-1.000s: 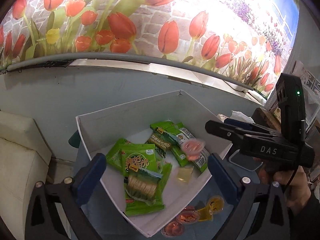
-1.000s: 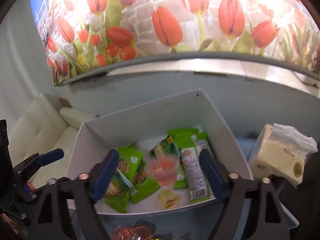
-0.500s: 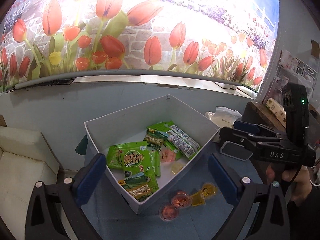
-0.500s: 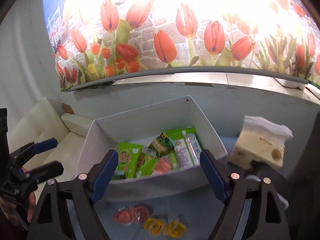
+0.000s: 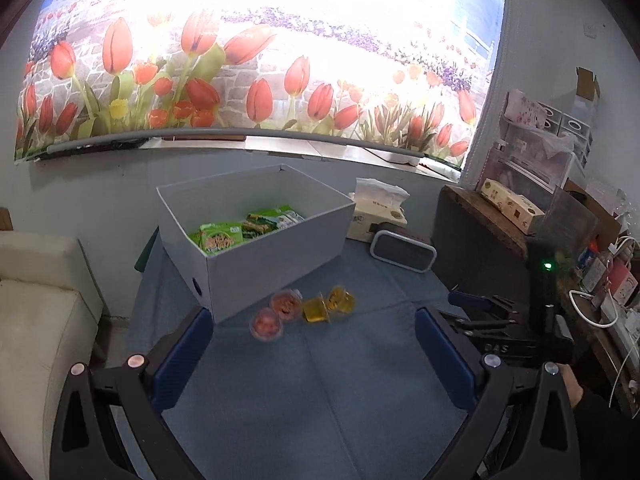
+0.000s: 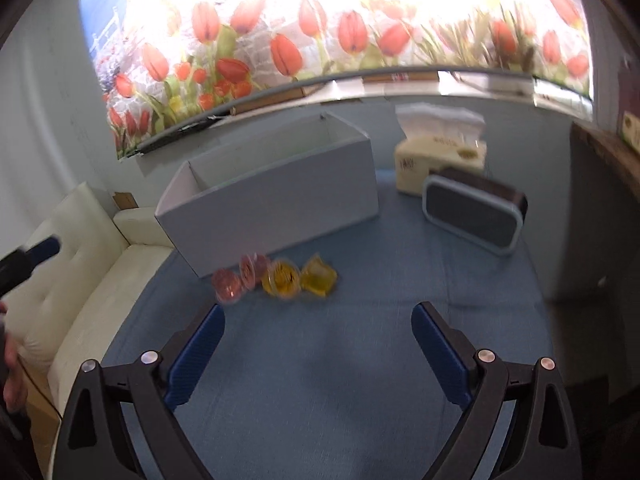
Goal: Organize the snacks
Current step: 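Move the right tool to the yellow jelly cup and grasp it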
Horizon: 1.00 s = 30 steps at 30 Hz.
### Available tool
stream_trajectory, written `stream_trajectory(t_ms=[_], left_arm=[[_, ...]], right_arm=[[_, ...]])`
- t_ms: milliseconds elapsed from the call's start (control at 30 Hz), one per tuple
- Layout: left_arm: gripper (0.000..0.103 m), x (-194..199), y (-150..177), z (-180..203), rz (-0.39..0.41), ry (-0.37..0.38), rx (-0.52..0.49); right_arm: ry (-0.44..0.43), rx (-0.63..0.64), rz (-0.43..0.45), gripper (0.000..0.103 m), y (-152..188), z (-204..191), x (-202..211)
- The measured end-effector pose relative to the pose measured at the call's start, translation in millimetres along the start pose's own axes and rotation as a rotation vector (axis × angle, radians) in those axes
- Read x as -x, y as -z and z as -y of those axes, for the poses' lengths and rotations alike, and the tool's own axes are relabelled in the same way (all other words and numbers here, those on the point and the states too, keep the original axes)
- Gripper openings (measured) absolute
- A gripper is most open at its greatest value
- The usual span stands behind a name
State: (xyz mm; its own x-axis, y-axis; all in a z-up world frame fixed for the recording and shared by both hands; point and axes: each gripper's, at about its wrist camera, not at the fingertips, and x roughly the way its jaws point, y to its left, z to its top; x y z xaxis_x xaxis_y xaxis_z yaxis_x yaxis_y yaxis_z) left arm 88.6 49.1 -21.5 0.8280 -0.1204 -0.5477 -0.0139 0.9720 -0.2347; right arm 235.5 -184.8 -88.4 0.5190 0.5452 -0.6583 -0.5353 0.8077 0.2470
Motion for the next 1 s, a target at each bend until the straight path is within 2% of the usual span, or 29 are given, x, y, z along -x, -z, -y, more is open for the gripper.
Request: stream_trajectory(t_ms=[200, 400, 533, 633, 667, 767, 867, 1000], left_arm=[[0.103, 20, 54, 21, -0.061, 0.026, 0.005], [0.103, 35, 71, 25, -0.082, 0.011, -0.012], [0.103, 40, 72, 13, -0.076, 0.011, 0.013], [0.103, 41, 71, 4, -0.064, 0.007, 0.033], [0.103, 41, 71, 1, -0.067, 0.007, 0.038], [0.103, 38, 71, -5, -0.073, 0.002, 0.05], [0.103, 34, 72, -10, -0.079, -0.002, 0.062], [0.103, 26, 74, -11, -0.088, -0.028, 0.057]], right_arm=[[-0.04, -0.062, -0.05, 0.097, 10, 6, -49], [-0.062, -0.15, -0.066, 0.094, -7, 6, -103], [-0.065, -0.235, -0.088, 0.077, -14, 12, -125], [-0.061, -0.294, -0.099, 0.075, -14, 20, -135], [-0.06, -0.305, -0.101, 0.07, -14, 20, -138], [-0.027, -0.281, -0.095, 0.063, -15, 16, -142], [-0.017, -0.261, -0.106, 0.043, -16, 9, -147], [-0.011, -0.228, -0.101, 0.041, -17, 3, -149]])
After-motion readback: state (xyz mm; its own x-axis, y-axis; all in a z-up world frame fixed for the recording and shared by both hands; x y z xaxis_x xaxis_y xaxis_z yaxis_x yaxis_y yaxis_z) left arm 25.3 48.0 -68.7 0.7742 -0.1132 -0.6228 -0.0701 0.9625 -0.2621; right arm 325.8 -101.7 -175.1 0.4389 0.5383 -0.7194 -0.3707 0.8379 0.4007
